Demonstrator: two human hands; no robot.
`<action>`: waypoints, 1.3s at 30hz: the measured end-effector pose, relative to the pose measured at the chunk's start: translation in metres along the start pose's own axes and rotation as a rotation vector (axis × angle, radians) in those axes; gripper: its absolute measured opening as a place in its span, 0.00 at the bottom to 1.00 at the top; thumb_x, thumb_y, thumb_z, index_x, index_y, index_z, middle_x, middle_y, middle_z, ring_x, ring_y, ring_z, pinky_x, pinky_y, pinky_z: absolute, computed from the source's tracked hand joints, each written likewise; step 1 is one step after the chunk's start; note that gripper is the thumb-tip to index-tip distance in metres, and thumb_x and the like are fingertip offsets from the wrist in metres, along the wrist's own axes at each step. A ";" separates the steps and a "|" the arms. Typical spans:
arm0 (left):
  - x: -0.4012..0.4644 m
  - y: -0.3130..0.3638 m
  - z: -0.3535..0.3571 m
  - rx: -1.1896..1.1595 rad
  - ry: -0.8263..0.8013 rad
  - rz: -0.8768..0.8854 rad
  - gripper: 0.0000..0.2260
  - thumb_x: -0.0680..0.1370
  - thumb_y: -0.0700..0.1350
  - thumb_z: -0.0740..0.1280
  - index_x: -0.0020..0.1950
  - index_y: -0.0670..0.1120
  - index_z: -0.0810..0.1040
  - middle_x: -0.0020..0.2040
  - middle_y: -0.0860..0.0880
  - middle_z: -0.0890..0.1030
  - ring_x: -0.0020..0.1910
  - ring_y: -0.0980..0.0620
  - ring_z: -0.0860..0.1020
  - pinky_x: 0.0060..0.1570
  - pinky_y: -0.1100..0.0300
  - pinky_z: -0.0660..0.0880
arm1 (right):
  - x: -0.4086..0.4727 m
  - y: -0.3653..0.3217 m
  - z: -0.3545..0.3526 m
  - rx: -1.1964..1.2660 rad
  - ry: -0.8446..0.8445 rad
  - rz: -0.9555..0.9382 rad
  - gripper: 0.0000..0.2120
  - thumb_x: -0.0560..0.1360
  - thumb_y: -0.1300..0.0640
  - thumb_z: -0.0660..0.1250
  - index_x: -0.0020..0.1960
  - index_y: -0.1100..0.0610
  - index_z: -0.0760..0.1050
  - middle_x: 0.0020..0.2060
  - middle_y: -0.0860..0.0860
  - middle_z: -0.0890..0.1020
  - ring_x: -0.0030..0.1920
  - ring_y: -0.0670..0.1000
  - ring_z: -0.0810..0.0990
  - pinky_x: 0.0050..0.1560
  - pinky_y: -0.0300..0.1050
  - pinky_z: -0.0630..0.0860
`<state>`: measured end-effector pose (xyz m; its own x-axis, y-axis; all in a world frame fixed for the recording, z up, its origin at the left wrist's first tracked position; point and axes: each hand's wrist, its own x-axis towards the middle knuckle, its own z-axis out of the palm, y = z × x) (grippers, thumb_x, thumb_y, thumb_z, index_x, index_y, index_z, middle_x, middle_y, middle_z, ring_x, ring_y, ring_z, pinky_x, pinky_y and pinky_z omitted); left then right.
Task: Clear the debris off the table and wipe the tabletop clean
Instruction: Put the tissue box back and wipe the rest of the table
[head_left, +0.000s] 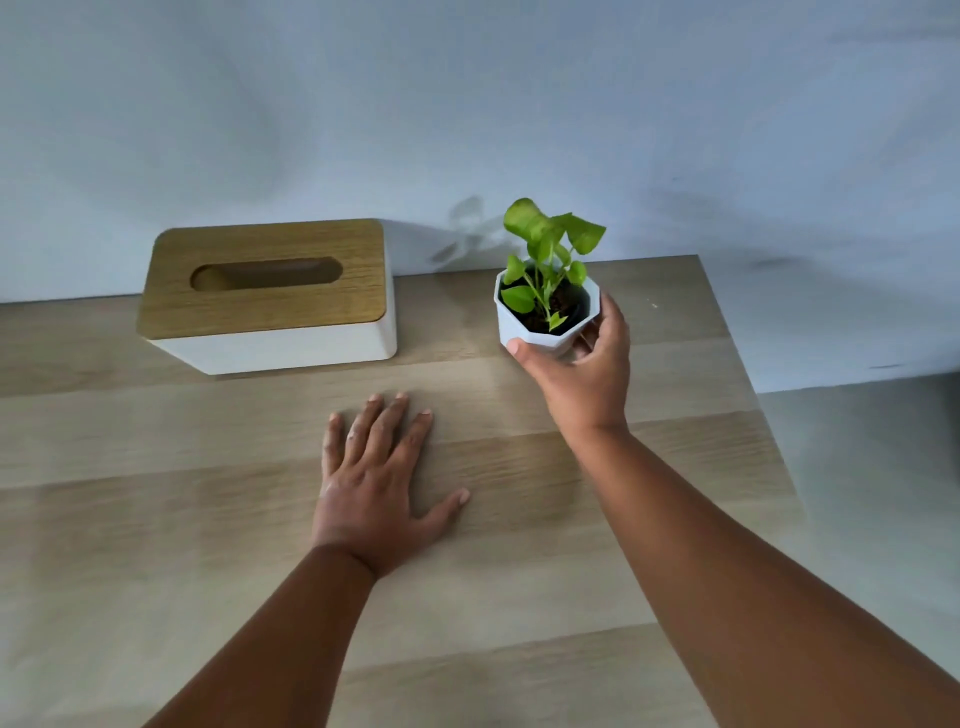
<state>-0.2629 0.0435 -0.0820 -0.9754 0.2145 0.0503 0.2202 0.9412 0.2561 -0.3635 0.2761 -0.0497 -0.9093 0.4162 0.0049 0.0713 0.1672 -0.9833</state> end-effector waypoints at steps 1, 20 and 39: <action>0.000 0.000 -0.001 -0.006 -0.003 0.000 0.41 0.73 0.76 0.60 0.79 0.52 0.69 0.81 0.47 0.66 0.83 0.45 0.58 0.79 0.35 0.54 | -0.005 -0.001 0.008 -0.012 -0.009 0.006 0.50 0.58 0.52 0.86 0.76 0.54 0.68 0.70 0.55 0.75 0.67 0.50 0.80 0.67 0.53 0.79; -0.087 -0.062 -0.013 -0.020 0.090 -0.018 0.39 0.73 0.69 0.68 0.78 0.49 0.71 0.81 0.45 0.66 0.82 0.43 0.60 0.78 0.36 0.59 | -0.021 -0.021 0.088 -0.080 -0.054 -0.021 0.47 0.58 0.50 0.84 0.73 0.54 0.69 0.67 0.54 0.76 0.66 0.51 0.80 0.64 0.54 0.80; -0.086 -0.063 -0.013 -0.002 0.045 -0.022 0.40 0.74 0.71 0.64 0.79 0.49 0.69 0.82 0.46 0.65 0.83 0.44 0.58 0.79 0.36 0.57 | -0.001 -0.012 0.106 -0.055 -0.033 -0.028 0.47 0.57 0.51 0.86 0.72 0.52 0.70 0.66 0.54 0.78 0.66 0.51 0.79 0.66 0.53 0.79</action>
<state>-0.1930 -0.0375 -0.0902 -0.9794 0.1818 0.0882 0.1988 0.9450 0.2598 -0.4068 0.1784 -0.0569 -0.9242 0.3811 0.0251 0.0675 0.2275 -0.9714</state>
